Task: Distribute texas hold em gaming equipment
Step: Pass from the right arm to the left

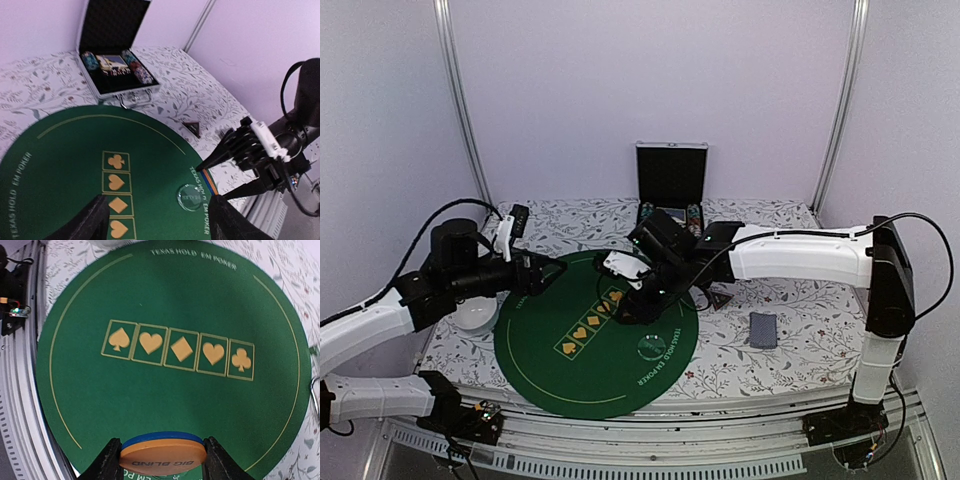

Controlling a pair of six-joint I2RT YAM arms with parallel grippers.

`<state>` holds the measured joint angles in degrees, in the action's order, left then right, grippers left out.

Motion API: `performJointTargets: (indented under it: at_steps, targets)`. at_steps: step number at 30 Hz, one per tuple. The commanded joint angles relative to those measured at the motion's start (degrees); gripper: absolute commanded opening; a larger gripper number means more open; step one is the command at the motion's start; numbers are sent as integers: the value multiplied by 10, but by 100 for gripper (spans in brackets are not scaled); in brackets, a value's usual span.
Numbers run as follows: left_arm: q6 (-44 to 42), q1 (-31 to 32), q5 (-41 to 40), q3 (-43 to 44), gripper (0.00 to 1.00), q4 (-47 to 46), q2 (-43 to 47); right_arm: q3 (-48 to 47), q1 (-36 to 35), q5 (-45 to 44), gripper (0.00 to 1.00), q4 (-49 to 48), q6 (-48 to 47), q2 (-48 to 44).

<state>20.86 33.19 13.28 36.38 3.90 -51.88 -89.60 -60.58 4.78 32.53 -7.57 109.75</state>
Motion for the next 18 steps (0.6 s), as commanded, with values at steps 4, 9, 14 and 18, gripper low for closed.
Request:
performJointTargets:
  at_steps: [4,9,14,18]
  targets:
    - [175,12,123,-114,79,-196,27,7,-37,12,24,-132,-59,-37]
    - [177,27,116,-122,86,-209,33,-7,-54,-7,24,-152,-71,-20]
    - [179,36,118,-123,89,-216,5,-23,-64,-19,24,-152,-81,-8]
    - [176,46,126,-111,84,-216,-28,-30,-74,-44,24,-151,-88,-3]
